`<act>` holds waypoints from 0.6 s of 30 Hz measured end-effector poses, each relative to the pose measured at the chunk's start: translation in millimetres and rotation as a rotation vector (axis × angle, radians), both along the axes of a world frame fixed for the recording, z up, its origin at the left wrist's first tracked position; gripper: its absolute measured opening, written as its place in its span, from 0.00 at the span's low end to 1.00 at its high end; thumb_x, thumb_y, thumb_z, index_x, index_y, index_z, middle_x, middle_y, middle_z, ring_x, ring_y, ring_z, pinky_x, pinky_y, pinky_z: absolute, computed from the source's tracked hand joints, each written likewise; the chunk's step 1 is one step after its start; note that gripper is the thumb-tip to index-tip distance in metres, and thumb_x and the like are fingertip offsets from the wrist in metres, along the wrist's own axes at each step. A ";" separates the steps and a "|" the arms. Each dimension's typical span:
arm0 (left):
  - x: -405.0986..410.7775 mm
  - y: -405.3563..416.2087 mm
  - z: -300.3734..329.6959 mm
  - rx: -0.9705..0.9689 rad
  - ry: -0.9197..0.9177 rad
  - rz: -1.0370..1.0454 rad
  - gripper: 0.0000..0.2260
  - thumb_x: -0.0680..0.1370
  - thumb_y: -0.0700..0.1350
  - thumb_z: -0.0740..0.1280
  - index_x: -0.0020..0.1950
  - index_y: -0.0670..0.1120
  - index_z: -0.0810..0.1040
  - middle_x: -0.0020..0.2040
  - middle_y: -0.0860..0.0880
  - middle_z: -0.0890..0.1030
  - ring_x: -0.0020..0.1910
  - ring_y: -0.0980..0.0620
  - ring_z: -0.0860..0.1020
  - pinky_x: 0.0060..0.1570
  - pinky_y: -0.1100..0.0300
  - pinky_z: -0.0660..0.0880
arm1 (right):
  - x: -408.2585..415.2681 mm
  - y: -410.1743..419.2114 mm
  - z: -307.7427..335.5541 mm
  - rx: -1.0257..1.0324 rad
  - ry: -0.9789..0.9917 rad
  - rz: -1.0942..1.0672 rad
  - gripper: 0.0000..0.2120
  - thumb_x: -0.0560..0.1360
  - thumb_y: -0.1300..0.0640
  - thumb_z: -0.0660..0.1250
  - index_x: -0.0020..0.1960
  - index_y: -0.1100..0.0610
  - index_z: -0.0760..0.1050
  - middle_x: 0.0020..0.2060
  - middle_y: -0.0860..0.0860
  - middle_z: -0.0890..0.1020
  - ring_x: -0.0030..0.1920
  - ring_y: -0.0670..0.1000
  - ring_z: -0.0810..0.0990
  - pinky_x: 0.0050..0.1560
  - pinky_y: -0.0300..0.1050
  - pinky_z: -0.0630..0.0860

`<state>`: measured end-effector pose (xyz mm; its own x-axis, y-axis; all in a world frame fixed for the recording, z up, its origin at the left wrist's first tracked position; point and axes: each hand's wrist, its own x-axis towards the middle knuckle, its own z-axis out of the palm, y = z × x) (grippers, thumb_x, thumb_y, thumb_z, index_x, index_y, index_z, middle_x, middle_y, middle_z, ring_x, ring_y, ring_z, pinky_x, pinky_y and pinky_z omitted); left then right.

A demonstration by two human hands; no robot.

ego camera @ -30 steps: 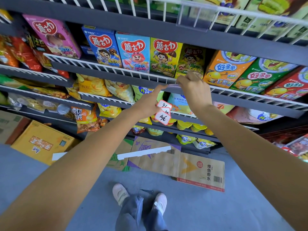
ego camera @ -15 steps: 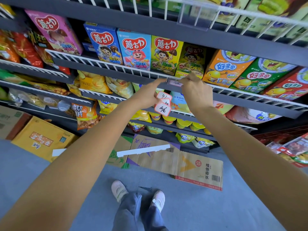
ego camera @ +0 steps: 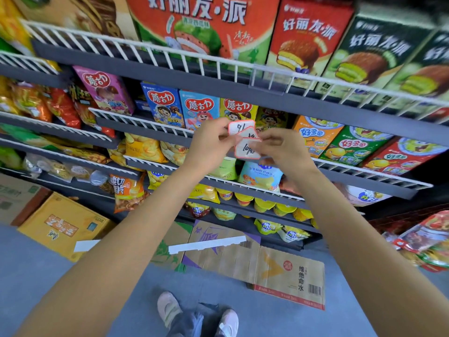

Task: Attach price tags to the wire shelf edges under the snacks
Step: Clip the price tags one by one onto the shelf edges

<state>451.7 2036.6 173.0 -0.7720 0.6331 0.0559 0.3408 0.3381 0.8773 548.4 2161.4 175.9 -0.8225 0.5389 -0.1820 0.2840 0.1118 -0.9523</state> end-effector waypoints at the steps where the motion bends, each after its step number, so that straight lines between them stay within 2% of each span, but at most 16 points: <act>1: 1.8 0.2 9.7 0.023 -0.004 -0.006 0.06 0.76 0.37 0.67 0.51 0.38 0.78 0.51 0.42 0.83 0.47 0.49 0.82 0.50 0.50 0.78 | 1.4 0.3 6.6 0.019 0.027 -0.011 0.06 0.71 0.63 0.72 0.46 0.61 0.78 0.35 0.54 0.80 0.28 0.43 0.76 0.30 0.35 0.77; 4: 4.7 2.2 38.0 0.106 -0.043 -0.026 0.05 0.76 0.36 0.66 0.51 0.39 0.78 0.49 0.41 0.83 0.46 0.48 0.82 0.50 0.49 0.79 | 6.9 1.9 33.2 0.090 0.103 -0.043 0.03 0.70 0.64 0.72 0.43 0.59 0.80 0.32 0.51 0.81 0.26 0.40 0.76 0.30 0.33 0.75; 6: 6.5 4.8 57.0 0.133 -0.036 -0.041 0.03 0.77 0.37 0.65 0.50 0.39 0.78 0.47 0.41 0.83 0.45 0.48 0.82 0.47 0.50 0.80 | 12.3 4.3 51.8 0.136 0.151 -0.058 0.04 0.71 0.63 0.72 0.41 0.56 0.80 0.31 0.49 0.81 0.28 0.42 0.76 0.33 0.35 0.76; 9: 11.5 8.7 79.4 0.184 -0.061 -0.042 0.04 0.78 0.37 0.64 0.50 0.39 0.77 0.47 0.39 0.83 0.44 0.47 0.83 0.45 0.53 0.81 | 21.3 9.4 75.3 0.171 0.184 -0.091 0.04 0.73 0.63 0.70 0.47 0.58 0.81 0.33 0.51 0.82 0.30 0.49 0.75 0.31 0.36 0.74; 11: 12.1 10.5 88.0 0.194 -0.052 -0.004 0.05 0.78 0.38 0.64 0.52 0.40 0.77 0.47 0.39 0.83 0.43 0.45 0.83 0.46 0.49 0.81 | 23.4 15.3 85.3 0.253 0.191 -0.120 0.06 0.73 0.62 0.70 0.50 0.59 0.81 0.34 0.51 0.82 0.30 0.49 0.75 0.30 0.35 0.74; 13: 9.2 11.7 91.0 0.172 -0.044 0.046 0.06 0.78 0.38 0.64 0.54 0.39 0.78 0.48 0.39 0.83 0.44 0.44 0.83 0.46 0.46 0.80 | 22.0 20.8 91.5 0.342 0.204 -0.169 0.05 0.74 0.63 0.69 0.49 0.59 0.81 0.33 0.51 0.81 0.27 0.46 0.75 0.32 0.39 0.75; 15: 7.3 14.0 92.4 0.108 -0.037 0.062 0.08 0.78 0.38 0.65 0.57 0.39 0.77 0.52 0.39 0.82 0.46 0.45 0.83 0.45 0.46 0.80 | 18.5 25.2 96.4 0.425 0.217 -0.222 0.03 0.74 0.64 0.68 0.46 0.58 0.79 0.34 0.53 0.81 0.26 0.41 0.75 0.31 0.38 0.74; 16: 7.0 16.1 92.8 0.062 -0.011 0.053 0.10 0.78 0.38 0.65 0.58 0.38 0.76 0.53 0.40 0.82 0.48 0.45 0.82 0.45 0.47 0.80 | 16.8 26.3 98.6 0.452 0.219 -0.246 0.03 0.74 0.64 0.67 0.45 0.57 0.78 0.35 0.54 0.81 0.27 0.42 0.77 0.31 0.39 0.75; 18: 7.3 20.9 94.3 0.000 0.030 0.020 0.11 0.78 0.38 0.65 0.59 0.37 0.75 0.55 0.40 0.81 0.51 0.45 0.81 0.45 0.48 0.80 | 13.5 26.8 102.9 0.458 0.225 -0.278 0.02 0.75 0.64 0.66 0.45 0.58 0.76 0.39 0.56 0.82 0.31 0.50 0.81 0.35 0.45 0.79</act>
